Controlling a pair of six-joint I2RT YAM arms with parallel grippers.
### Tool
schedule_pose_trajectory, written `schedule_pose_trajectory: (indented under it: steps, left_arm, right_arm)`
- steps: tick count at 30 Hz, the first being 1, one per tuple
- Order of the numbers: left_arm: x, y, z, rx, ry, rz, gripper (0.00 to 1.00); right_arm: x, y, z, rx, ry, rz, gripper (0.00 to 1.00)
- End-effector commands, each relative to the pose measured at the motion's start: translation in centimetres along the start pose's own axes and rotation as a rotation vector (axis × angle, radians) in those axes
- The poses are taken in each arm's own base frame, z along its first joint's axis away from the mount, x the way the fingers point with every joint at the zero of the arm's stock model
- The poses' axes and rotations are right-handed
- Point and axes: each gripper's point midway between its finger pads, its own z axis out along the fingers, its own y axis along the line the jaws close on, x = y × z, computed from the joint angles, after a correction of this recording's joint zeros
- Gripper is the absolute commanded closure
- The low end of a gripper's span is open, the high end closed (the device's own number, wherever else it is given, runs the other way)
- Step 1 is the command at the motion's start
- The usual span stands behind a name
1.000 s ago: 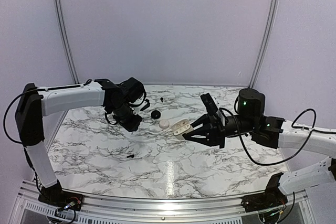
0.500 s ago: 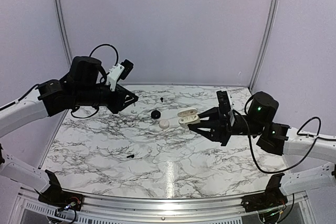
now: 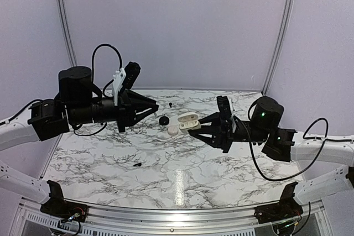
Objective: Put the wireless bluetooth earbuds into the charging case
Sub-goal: Insert the left earbud into the left side groove of the charging case.
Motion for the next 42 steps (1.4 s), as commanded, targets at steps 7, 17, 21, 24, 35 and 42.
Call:
schedule_pose_trajectory:
  steps: [7, 17, 21, 24, 35, 42]
  left_arm:
    - [-3.4, -5.3, -0.8, 0.170, -0.152, 0.166, 0.85]
    - [-3.0, -7.8, 0.6, 0.224, -0.141, 0.249, 0.85]
    - [-2.6, -8.4, 1.2, 0.244, -0.132, 0.257, 0.84]
    - [-2.2, -8.5, 1.6, 0.244, -0.123, 0.268, 0.85]
    - [-1.6, -8.2, 2.0, 0.211, -0.106, 0.310, 0.85]
    - [-1.2, -8.2, 2.5, 0.189, -0.085, 0.331, 0.85]
  right_arm:
    - [-2.6, 1.5, 0.9, -0.127, -0.065, 0.108, 1.00]
    - [-2.4, 2.3, 1.5, -0.212, -0.065, 0.190, 1.00]
    - [-2.7, 2.5, 1.5, -0.235, -0.079, 0.207, 1.00]
    - [-2.8, 2.7, 1.5, -0.252, -0.083, 0.215, 1.00]
    - [-2.9, 3.2, 1.5, -0.288, -0.088, 0.242, 1.00]
    - [-2.9, 3.5, 1.5, -0.314, -0.085, 0.258, 1.00]
